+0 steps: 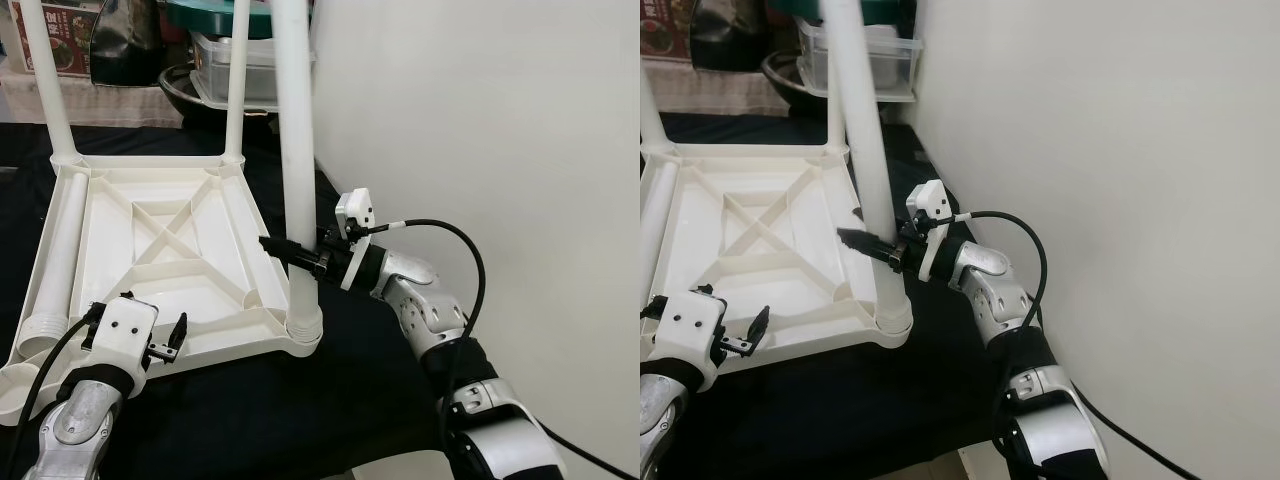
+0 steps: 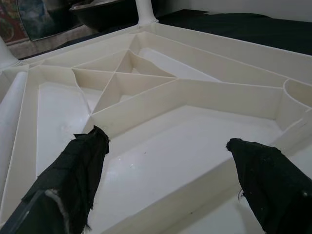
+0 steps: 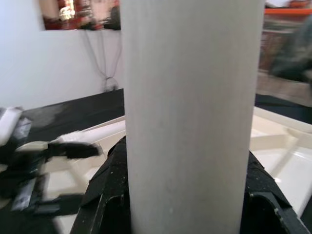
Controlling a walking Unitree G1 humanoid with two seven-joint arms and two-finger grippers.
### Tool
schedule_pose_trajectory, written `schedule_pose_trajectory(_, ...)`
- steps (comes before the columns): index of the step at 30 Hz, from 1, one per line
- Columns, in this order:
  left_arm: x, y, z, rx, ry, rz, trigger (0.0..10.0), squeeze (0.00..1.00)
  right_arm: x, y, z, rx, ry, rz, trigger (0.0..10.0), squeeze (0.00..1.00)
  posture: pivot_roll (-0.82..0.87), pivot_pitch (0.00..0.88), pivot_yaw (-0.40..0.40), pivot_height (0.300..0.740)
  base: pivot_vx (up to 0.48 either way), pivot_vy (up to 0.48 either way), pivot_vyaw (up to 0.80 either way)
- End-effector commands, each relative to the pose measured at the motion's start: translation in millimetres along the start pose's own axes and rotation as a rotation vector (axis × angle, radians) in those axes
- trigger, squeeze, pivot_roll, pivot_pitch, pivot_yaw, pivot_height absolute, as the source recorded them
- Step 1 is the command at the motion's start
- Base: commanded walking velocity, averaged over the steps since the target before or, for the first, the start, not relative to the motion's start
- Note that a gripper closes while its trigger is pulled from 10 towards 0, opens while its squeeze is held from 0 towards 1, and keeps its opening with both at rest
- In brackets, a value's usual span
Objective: Building children table
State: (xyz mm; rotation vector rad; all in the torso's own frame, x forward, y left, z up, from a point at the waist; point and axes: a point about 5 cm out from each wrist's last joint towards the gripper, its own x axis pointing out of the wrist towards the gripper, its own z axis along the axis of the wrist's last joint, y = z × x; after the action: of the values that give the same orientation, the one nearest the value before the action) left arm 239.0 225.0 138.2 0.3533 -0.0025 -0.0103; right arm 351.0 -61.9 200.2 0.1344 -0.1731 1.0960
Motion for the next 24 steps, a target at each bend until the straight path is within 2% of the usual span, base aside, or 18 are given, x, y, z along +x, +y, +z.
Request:
schedule_pose_trajectory(1, 0.6, -4.5, -1, -0.006, 0.002, -0.023, 10.0, 0.0, -6.6, 0.0, -15, 0.038, -0.031, -0.14, 0.0, 0.0, 0.22, 0.0, -0.179, 0.74, 0.0, 0.0, 0.0)
schedule_pose_trajectory(3, 0.6, -4.5, -1, -0.006, 0.002, -0.023, 10.0, 0.0, -6.6, 0.0, -15, 0.038, -0.031, -0.14, 0.0, 0.0, 0.22, 0.0, -0.179, 0.74, 0.0, 0.0, 0.0)
schedule_pose_trajectory(4, 0.5, -4.5, -1, -0.006, 0.002, -0.023, 10.0, 0.0, -12.7, 3.0, -22, 0.033, -0.059, -0.224, 0.0, 0.0, 0.22, 0.0, -0.177, 0.74, 0.0, 0.0, 0.0)
schedule_pose_trajectory(5, 0.5, -4.5, -1, -0.006, 0.002, -0.023, 10.0, 0.0, -12.7, 3.0, -22, 0.033, -0.059, -0.224, 0.0, 0.0, 0.22, 0.0, -0.177, 0.74, 0.0, 0.0, 0.0)
schedule_pose_trajectory(7, 0.0, -3.0, -2, -0.004, 0.003, -0.024, 10.0, 0.0, -27.0, 4.3, -28, 0.001, -0.109, -0.371, 0.0, 0.0, 0.21, 0.0, -0.166, 0.74, 0.0, 0.0, 0.0)
schedule_pose_trajectory(8, 0.0, -3.0, -2, -0.004, 0.003, -0.024, 10.0, 0.0, -27.0, 4.3, -28, 0.001, -0.109, -0.371, 0.0, 0.0, 0.21, 0.0, -0.166, 0.74, 0.0, 0.0, 0.0)
schedule_pose_trajectory(9, 0.3, -2.0, -2, -0.002, 0.004, -0.023, 10.0, 0.0, -34.9, -1.9, -26, -0.009, -0.149, -0.502, 0.0, 0.0, 0.2, 0.0, -0.164, 0.74, 0.0, 0.0, 0.0)
schedule_pose_trajectory(11, 0.3, -2.0, -2, -0.002, 0.004, -0.023, 10.0, 0.0, -34.9, -1.9, -26, -0.009, -0.149, -0.502, 0.0, 0.0, 0.2, 0.0, -0.164, 0.74, 0.0, 0.0, 0.0)
schedule_pose_trajectory(13, 3.4, -3.7, -1, -0.004, -0.001, -0.027, 10.0, 0.0, -48.8, -14.0, -19, -0.036, -0.211, -0.749, 0.0, 0.0, 0.2, 0.0, -0.154, 0.74, 0.0, 0.0, 0.0)
schedule_pose_trajectory(14, 3.4, -3.7, -1, -0.004, -0.001, -0.027, 10.0, 0.0, -48.8, -14.0, -19, -0.036, -0.211, -0.749, 0.0, 0.0, 0.2, 0.0, -0.154, 0.74, 0.0, 0.0, 0.0)
schedule_pose_trajectory(16, 5.8, -6.5, 1, -0.007, -0.007, -0.034, 10.0, 0.0, -56.9, -18.4, -14, -0.074, -0.247, -0.903, 0.0, 0.0, 0.2, 0.0, -0.15, 0.74, 0.0, 0.0, 0.0)
schedule_pose_trajectory(19, 7.2, -5.2, 1, -0.004, -0.009, -0.037, 10.0, 0.0, -57.6, -17.9, -10, -0.105, -0.266, -0.976, 0.0, 0.0, 0.2, 0.0, -0.147, 0.74, 0.0, 0.0, 0.0)
schedule_pose_trajectory(22, 7.7, -4.2, 1, -0.002, -0.009, -0.036, 10.0, 0.0, -57.6, -17.4, -9, -0.115, -0.272, -0.991, 0.0, 0.0, 0.2, 0.0, -0.147, 0.74, 0.0, 0.0, 0.0)
schedule_pose_trajectory(24, 9.2, -3.0, 2, 0.0, -0.014, -0.032, 10.0, 0.0, -53.6, -16.6, -11, -0.13, -0.236, -1.008, 0.0, 0.0, 0.2, 0.0, -0.151, 0.74, 0.0, 0.0, 0.0)
